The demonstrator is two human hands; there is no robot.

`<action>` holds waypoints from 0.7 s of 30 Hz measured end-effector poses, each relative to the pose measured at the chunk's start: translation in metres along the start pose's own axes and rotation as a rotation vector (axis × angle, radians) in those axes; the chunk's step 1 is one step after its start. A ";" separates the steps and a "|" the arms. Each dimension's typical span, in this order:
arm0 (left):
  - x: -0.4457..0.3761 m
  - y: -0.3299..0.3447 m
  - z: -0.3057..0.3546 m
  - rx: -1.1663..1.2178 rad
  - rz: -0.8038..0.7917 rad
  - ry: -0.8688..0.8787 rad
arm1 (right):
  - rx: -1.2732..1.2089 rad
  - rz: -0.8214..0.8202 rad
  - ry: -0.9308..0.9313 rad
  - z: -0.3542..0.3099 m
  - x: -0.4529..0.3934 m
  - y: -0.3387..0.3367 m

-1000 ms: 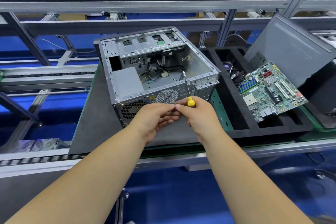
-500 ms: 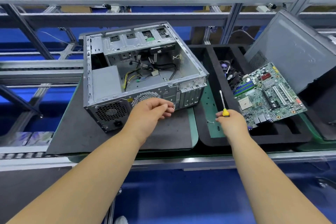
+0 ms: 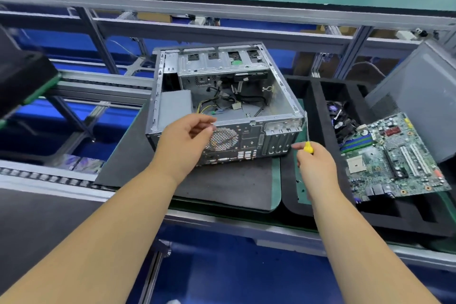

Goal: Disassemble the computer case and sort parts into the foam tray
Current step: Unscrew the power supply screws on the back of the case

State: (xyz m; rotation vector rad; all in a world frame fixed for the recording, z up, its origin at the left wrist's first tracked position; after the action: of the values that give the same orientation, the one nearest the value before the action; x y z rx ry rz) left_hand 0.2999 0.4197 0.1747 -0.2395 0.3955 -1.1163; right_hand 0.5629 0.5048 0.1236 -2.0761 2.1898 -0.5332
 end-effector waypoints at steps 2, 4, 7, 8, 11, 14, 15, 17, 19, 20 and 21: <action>-0.002 -0.020 -0.004 -0.112 0.074 0.037 | -0.006 -0.027 -0.036 -0.019 0.009 0.012; -0.002 -0.043 -0.011 -0.338 0.137 0.104 | -0.023 -0.057 -0.066 -0.034 0.019 0.026; -0.002 -0.074 -0.025 -0.583 0.142 0.060 | -0.015 -0.141 -0.100 -0.051 0.037 0.053; -0.001 -0.082 -0.030 -0.612 0.112 0.000 | -0.001 -0.172 -0.107 -0.056 0.043 0.063; 0.001 -0.100 -0.047 -0.677 -0.064 -0.126 | 0.040 -0.271 -0.144 -0.065 0.063 0.095; 0.001 -0.107 -0.055 -0.719 -0.148 -0.081 | 0.033 -0.334 -0.161 -0.070 0.081 0.125; 0.000 -0.106 -0.057 -0.753 -0.153 -0.046 | 0.025 -0.348 -0.161 -0.072 0.087 0.134; 0.000 -0.102 -0.060 -0.827 -0.157 0.016 | 0.001 -0.371 -0.155 -0.072 0.098 0.147; -0.003 -0.101 -0.063 -0.862 -0.147 0.055 | -0.026 -0.381 -0.152 -0.071 0.110 0.154; -0.004 -0.102 -0.065 -0.866 -0.146 0.072 | -0.027 -0.383 -0.152 -0.069 0.117 0.155; -0.006 -0.103 -0.067 -0.861 -0.147 0.084 | -0.023 -0.383 -0.149 -0.067 0.123 0.156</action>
State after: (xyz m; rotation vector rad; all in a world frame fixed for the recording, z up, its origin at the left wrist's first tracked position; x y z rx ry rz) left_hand 0.1846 0.3816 0.1547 -0.9913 0.9367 -1.0451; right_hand 0.3849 0.4012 0.1619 -2.4724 1.7344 -0.3629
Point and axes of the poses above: each hand's wrist, its own x-axis away from the middle knuckle, its own y-axis out of the palm, z = x × y, the point moved 2 cm from there along -x, towards the middle knuckle, and after that the axes turned 2 degrees about -x, right-handed, at the moved point
